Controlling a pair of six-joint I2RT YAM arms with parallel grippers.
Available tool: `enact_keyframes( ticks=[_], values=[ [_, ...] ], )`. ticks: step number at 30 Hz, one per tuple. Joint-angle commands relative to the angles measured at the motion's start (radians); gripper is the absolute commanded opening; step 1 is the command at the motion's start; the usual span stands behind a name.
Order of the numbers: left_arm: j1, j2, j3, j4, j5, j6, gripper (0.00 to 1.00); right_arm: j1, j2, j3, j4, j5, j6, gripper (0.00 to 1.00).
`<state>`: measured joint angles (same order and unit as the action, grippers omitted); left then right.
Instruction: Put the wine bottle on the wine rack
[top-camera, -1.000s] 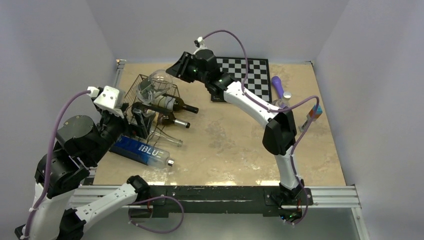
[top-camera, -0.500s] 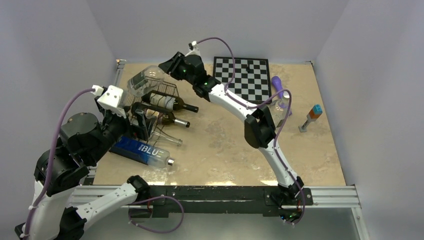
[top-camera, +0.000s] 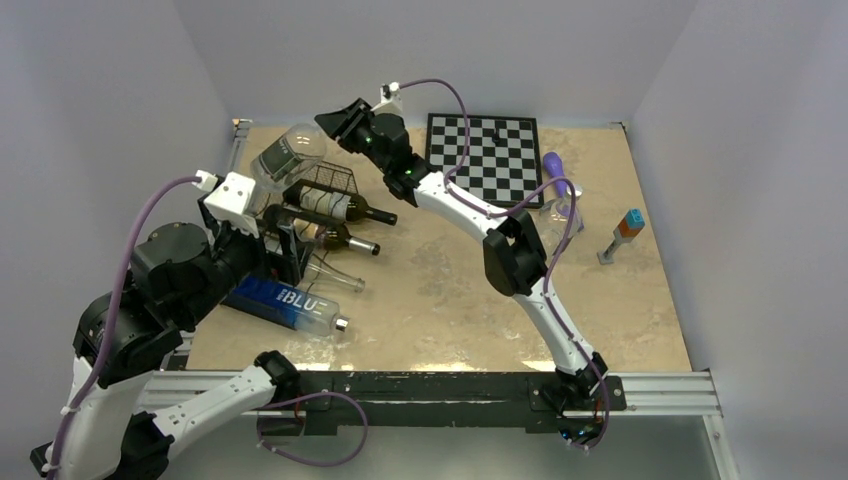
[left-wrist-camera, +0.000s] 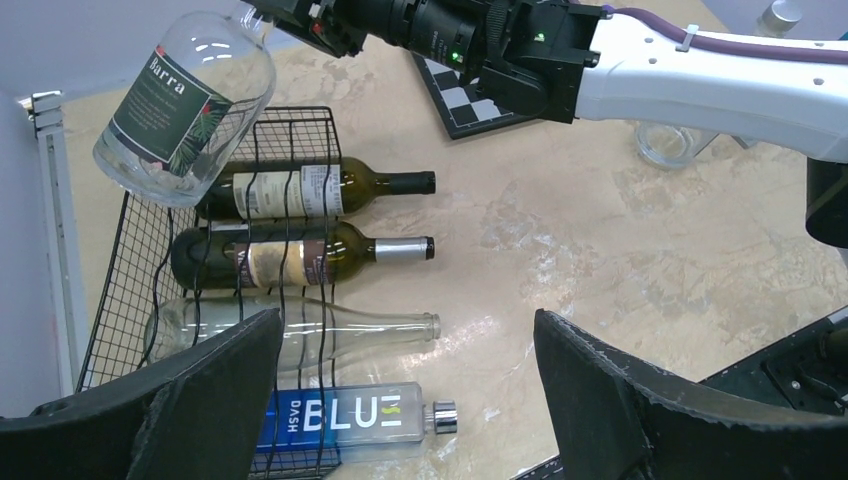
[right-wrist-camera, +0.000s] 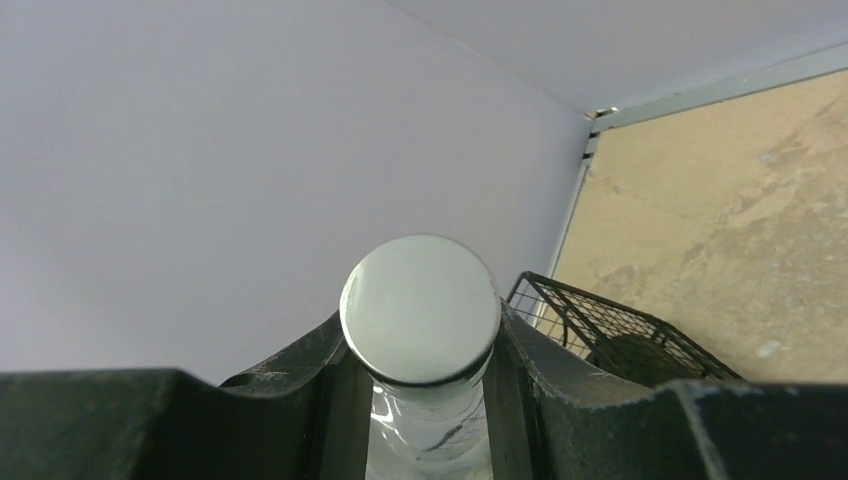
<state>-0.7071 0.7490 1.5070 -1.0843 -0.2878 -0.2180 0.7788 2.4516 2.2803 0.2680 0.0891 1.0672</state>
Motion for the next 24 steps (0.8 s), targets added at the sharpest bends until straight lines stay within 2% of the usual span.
enact_keyframes(
  ticks=[1,10,18,24],
  values=[
    [0.003,0.019,-0.009,0.013,0.01,-0.009,0.99,0.003,-0.094,0.053,0.338,0.023,0.138,0.0],
    [0.003,0.031,-0.02,0.024,0.007,-0.005,0.99,0.007,-0.072,0.034,0.338,0.007,0.146,0.0],
    [0.003,0.053,-0.048,0.051,0.001,0.014,0.99,0.024,-0.064,-0.094,0.327,-0.082,0.177,0.0],
    [0.002,0.081,-0.055,0.071,-0.001,0.015,0.99,0.036,-0.058,-0.159,0.338,-0.086,0.217,0.0]
  ],
)
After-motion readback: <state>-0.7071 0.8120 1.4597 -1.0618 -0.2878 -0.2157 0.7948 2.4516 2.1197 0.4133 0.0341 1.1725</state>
